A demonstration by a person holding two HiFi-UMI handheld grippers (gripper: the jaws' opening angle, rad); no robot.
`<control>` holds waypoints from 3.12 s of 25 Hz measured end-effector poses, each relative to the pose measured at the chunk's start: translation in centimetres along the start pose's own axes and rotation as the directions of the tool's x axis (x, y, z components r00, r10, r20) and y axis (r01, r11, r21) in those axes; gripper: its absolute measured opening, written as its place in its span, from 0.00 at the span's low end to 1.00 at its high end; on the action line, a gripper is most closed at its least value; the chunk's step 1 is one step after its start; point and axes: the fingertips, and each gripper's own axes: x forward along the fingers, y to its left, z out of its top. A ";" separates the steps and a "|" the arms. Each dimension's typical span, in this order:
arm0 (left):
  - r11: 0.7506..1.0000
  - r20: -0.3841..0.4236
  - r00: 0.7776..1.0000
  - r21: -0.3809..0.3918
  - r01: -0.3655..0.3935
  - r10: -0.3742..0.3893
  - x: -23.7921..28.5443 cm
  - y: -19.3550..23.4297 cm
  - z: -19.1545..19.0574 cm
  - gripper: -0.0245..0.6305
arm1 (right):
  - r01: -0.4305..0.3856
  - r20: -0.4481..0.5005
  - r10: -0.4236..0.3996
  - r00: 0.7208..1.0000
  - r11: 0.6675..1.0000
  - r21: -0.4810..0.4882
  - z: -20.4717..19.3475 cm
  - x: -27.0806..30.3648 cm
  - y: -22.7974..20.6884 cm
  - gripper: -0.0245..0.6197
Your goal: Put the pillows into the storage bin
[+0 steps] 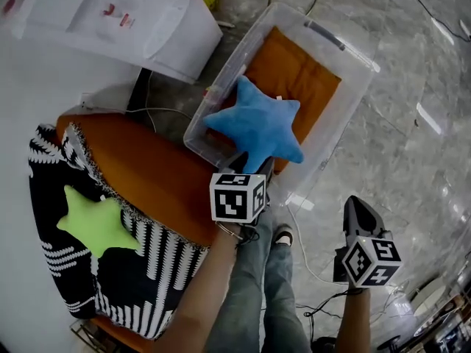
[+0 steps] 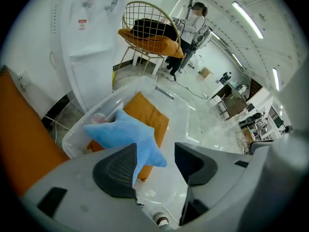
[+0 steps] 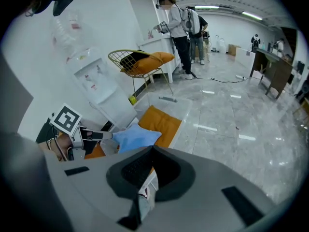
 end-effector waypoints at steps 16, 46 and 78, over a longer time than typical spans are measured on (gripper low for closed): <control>0.997 0.163 0.986 -0.071 -0.026 0.037 -8.2 -1.3 -1.9 0.39 | -0.008 0.068 0.012 0.998 0.998 -0.056 -2.9 -7.1 0.2 0.04; 0.837 0.312 0.835 -0.472 -0.278 0.453 -35.6 19.2 -19.6 0.39 | -0.284 -0.002 0.311 0.950 0.864 -0.415 -7.7 -10.2 25.9 0.04; 0.604 0.083 0.803 -0.706 -0.370 0.590 -34.9 39.4 -32.3 0.39 | -0.415 -0.270 0.315 0.910 0.691 -0.592 -13.4 -0.4 49.1 0.04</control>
